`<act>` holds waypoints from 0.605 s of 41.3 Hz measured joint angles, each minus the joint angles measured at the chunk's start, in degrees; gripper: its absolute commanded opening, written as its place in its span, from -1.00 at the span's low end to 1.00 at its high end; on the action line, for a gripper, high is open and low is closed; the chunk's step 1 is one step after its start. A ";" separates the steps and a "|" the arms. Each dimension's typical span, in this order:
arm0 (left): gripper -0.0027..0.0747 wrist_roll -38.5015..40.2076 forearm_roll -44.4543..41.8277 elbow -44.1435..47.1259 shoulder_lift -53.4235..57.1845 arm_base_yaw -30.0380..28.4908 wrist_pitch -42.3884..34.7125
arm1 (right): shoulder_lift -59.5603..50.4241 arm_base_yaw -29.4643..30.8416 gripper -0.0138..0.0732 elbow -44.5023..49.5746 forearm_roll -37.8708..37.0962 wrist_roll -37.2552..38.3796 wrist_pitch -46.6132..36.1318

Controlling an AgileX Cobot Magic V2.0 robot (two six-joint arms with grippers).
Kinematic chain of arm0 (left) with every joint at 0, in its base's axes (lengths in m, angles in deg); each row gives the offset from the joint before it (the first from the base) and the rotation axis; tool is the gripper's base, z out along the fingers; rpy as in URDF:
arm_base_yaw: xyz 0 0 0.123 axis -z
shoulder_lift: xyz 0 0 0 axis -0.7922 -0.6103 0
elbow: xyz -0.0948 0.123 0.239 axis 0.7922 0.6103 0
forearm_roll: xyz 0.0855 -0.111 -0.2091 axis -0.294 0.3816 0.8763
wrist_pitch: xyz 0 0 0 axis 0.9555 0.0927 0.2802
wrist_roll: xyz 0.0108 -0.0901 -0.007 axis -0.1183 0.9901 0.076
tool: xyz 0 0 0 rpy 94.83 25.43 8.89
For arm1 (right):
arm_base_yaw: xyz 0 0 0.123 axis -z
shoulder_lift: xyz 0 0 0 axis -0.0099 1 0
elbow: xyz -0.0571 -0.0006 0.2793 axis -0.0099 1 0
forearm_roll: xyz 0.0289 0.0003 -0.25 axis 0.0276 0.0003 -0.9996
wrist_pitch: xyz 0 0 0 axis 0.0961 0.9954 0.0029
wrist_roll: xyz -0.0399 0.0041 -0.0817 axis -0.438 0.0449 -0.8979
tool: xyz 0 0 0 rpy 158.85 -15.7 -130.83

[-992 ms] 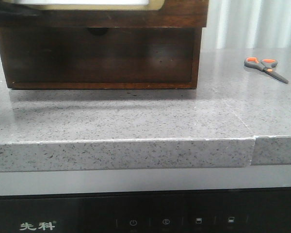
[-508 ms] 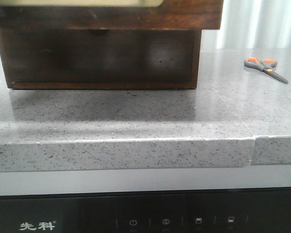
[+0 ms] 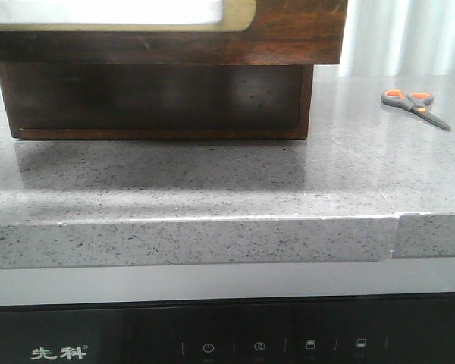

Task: Put scissors in drawer with both arms
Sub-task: 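Pull the drawer open toward the robot with the left gripper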

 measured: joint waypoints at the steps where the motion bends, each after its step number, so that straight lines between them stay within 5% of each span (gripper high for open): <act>1: 0.59 0.39 -0.50 0.32 0.58 0.00 -0.15 | 0.00 0.00 0.82 0.00 0.00 0.00 0.00; 13: 0.59 13.16 -22.33 0.03 12.40 0.00 -1.33 | 0.00 0.00 0.82 0.00 0.00 0.00 0.00; 25: 0.59 30.01 -56.36 -18.96 16.69 0.00 8.51 | 0.00 0.00 0.82 0.00 0.00 0.00 0.00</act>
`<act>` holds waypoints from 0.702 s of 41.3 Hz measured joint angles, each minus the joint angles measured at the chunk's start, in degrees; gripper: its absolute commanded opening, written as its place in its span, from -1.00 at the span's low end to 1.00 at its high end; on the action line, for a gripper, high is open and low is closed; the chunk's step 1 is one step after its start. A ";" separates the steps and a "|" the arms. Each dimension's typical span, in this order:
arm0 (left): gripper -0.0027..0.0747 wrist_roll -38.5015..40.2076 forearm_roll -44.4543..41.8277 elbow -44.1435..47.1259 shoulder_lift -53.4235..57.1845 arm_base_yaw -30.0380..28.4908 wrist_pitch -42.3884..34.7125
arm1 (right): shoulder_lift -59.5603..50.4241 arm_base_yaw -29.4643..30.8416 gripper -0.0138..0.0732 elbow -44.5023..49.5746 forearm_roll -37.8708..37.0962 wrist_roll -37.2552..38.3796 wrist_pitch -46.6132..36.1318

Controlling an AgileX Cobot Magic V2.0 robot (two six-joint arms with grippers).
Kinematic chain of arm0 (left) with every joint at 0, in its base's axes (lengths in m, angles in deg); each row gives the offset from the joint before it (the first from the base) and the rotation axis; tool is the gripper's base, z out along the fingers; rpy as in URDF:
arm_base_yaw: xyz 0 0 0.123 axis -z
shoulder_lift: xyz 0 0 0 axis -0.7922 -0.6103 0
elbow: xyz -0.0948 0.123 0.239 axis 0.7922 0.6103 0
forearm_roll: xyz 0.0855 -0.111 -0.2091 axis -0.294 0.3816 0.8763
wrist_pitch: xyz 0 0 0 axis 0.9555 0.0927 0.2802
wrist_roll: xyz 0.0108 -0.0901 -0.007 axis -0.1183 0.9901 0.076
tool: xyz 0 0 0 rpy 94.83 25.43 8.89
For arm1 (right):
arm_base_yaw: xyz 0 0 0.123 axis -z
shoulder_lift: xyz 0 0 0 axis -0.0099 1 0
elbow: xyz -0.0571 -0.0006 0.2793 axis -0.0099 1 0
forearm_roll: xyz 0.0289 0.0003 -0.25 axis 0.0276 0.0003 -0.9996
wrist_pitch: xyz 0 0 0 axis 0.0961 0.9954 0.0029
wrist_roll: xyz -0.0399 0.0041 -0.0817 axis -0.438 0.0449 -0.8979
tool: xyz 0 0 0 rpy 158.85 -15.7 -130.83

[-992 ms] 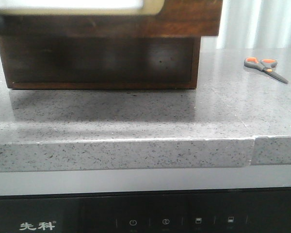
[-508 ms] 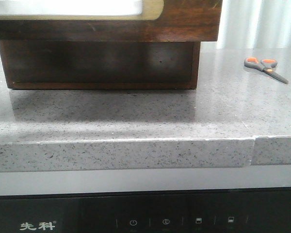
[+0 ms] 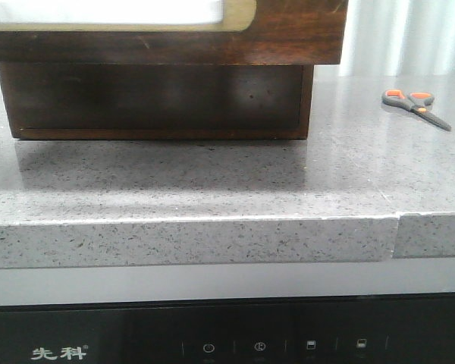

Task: Put scissors in drawer with both arms
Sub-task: 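Pull the drawer open toward the robot with the left gripper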

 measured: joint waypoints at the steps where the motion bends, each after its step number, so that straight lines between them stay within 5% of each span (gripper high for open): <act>1: 0.59 0.65 -2.58 -1.56 0.00 0.00 0.57 | 0.00 0.00 0.82 0.00 0.00 0.00 0.00; 10: 0.59 5.08 -18.99 -12.54 0.09 4.70 2.13 | 0.00 0.00 0.82 0.00 0.00 0.00 0.00; 22: 0.59 15.99 -42.65 -13.46 -0.60 28.58 2.40 | 1.26 0.00 0.82 -1.44 0.00 0.00 1.43; 29: 0.59 18.62 -46.86 -13.46 -0.63 36.99 0.31 | 6.68 0.00 0.82 -6.01 0.00 2.37 4.68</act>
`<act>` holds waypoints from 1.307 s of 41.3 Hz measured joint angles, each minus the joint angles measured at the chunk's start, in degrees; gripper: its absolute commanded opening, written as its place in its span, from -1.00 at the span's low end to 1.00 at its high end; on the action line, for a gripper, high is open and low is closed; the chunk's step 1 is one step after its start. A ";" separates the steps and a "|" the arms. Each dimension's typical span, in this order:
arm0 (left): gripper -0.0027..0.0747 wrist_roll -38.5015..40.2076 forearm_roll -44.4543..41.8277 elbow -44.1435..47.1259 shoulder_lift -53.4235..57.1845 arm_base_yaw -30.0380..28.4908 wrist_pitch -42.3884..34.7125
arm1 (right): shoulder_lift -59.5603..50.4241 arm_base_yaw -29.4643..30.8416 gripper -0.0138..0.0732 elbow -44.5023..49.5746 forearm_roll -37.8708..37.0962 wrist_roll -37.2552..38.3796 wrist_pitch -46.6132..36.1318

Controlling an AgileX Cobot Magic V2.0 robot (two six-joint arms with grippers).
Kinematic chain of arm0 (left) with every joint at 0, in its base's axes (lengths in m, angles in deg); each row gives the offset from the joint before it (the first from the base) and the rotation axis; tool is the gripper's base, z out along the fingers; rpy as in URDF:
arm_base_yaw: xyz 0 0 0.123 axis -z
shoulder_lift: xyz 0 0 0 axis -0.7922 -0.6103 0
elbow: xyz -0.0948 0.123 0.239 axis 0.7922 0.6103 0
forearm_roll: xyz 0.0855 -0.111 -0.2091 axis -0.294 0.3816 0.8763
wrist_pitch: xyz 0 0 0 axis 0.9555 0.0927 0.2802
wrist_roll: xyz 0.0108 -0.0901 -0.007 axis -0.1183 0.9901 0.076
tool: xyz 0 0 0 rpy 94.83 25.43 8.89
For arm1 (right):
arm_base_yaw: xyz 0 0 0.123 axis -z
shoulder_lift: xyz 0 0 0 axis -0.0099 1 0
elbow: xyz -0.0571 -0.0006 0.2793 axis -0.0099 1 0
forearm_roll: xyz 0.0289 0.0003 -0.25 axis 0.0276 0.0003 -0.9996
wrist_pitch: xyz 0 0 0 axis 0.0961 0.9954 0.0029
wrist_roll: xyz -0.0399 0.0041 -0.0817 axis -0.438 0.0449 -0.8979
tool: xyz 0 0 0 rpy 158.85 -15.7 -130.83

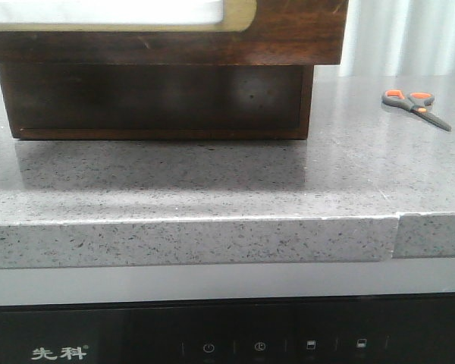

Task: Put scissors in drawer with both arms
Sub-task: 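Pull the drawer open toward the robot with the left gripper, then lower the right gripper onto the grey-orange scissors and grasp them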

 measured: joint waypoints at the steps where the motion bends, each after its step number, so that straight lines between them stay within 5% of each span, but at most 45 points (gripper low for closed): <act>1: 0.59 0.09 0.11 0.00 0.00 1.03 -0.42 | 0.98 0.00 0.82 -0.65 0.00 0.21 0.00; 33: 0.59 0.43 3.14 0.00 0.00 4.98 -3.65 | 45.24 4.68 0.81 -36.67 4.57 -3.22 9.83; 44: 0.59 0.43 3.14 0.00 0.00 4.98 -3.65 | 60.29 4.84 0.33 -52.74 4.67 -3.43 15.81; 54: 0.59 0.55 3.14 0.00 0.00 4.98 -3.65 | 71.51 5.30 0.29 -66.83 4.59 -3.53 20.96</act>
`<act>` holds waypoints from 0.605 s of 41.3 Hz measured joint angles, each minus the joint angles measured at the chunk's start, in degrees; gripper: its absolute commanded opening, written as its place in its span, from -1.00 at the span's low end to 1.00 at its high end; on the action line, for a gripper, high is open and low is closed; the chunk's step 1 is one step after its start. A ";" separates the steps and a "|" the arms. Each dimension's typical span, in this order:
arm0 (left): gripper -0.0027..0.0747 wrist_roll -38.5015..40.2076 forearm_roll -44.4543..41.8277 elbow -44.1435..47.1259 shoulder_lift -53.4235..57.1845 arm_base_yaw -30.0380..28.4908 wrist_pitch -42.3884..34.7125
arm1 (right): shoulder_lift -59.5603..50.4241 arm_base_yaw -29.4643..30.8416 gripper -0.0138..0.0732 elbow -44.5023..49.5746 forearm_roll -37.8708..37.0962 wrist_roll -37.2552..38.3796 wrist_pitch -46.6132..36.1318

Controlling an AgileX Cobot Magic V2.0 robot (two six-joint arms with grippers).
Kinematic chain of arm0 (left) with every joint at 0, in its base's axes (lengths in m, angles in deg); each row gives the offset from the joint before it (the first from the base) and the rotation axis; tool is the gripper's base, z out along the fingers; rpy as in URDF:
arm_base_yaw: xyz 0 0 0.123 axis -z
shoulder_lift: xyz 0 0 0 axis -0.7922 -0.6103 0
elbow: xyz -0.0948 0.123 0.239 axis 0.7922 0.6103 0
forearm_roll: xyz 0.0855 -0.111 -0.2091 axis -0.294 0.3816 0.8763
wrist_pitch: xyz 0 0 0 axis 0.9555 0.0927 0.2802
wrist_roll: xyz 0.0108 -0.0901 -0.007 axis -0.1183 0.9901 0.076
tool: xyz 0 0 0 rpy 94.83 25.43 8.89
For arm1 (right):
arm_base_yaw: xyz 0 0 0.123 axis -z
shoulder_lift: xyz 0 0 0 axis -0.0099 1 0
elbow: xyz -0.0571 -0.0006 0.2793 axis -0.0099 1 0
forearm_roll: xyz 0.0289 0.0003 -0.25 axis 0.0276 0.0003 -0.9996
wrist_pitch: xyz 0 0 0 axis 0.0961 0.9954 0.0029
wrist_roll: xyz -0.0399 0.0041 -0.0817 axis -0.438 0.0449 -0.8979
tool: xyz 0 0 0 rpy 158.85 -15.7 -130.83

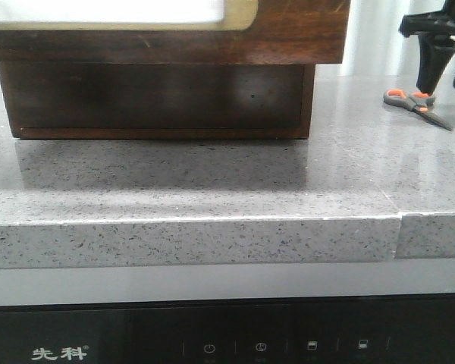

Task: Put scissors in drawer with both arms
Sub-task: 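Lower the right gripper onto the grey-orange scissors and grasp them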

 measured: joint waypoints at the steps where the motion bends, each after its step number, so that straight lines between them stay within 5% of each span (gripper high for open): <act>1: 0.59 0.00 0.00 0.00 0.00 0.00 0.00 | 1.00 0.00 0.29 -1.31 0.00 0.00 0.43; 25: 0.59 0.11 0.00 0.00 0.00 0.00 0.00 | 9.13 0.00 0.06 -8.27 0.10 0.00 1.84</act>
